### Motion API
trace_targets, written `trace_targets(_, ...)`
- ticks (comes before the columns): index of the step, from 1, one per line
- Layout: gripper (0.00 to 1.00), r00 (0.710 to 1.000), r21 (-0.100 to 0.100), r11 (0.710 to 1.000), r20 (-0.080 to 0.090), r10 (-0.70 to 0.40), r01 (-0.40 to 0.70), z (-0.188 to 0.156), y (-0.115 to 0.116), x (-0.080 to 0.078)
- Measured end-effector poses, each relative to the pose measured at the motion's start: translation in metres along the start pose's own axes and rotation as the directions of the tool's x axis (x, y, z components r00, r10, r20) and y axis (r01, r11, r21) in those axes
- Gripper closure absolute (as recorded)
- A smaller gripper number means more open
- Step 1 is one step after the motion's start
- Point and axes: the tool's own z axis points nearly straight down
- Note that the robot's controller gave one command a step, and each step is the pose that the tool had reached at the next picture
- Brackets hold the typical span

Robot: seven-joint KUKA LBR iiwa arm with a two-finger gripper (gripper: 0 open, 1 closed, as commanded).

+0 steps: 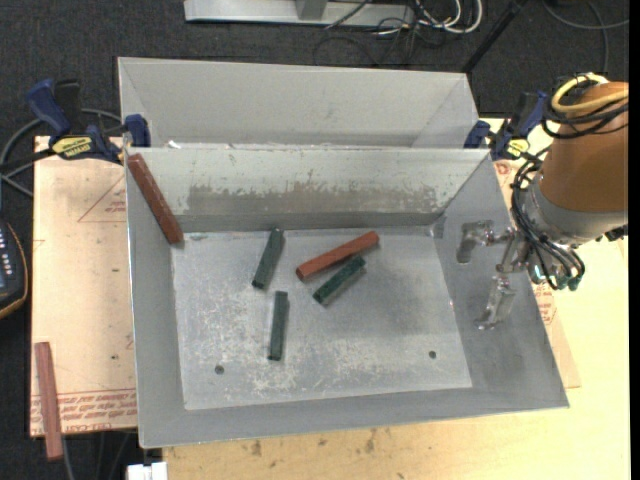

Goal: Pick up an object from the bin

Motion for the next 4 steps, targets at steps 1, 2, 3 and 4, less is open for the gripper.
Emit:
trace_targets(1,0.0,0.981,0.0,0.981,0.01,-0.194,0.194,0.138,0.079,-0.11)
trace_targets(2,0.0,0.925,0.002,0.925,0.011,-0.379,0.379,0.103,0.148,-0.102)
trace_targets(3,0.0,0.89,0.004,0.89,0.009,-0.456,0.456,0.104,0.148,-0.109)
trace_targets(4,0.0,0.829,0.003,0.829,0.005,-0.56,0.56,0.135,0.15,-0.11)
